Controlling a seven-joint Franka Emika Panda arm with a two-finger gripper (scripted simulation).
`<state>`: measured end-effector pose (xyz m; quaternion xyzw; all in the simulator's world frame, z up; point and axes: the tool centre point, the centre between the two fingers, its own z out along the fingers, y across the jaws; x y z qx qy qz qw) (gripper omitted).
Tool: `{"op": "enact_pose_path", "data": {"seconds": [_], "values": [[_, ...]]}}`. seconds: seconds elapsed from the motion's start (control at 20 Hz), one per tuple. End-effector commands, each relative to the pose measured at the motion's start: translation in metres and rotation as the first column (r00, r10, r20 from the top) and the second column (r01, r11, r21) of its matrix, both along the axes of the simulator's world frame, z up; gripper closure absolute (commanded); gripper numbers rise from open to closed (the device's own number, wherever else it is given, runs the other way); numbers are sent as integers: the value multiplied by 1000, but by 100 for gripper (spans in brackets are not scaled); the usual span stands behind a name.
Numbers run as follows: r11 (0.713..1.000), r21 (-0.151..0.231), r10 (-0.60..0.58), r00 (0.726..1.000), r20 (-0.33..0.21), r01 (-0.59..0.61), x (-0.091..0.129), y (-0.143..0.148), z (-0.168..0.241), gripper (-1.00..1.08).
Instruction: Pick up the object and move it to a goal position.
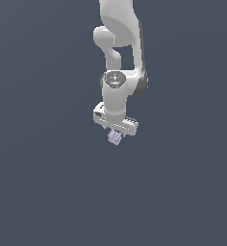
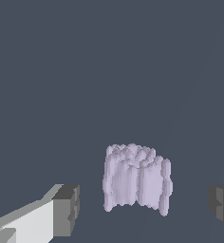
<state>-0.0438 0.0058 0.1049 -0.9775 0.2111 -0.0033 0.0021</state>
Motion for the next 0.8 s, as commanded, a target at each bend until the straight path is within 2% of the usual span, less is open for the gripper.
{"op": "enact_pose_path", "data": {"seconds": [0.0,0.75], "values": [[1000,-1,-31,1000,-3,31,-6,1,-7,-92],[998,-3,-61,998,-7,61,-12,2,-30,-92]]}}
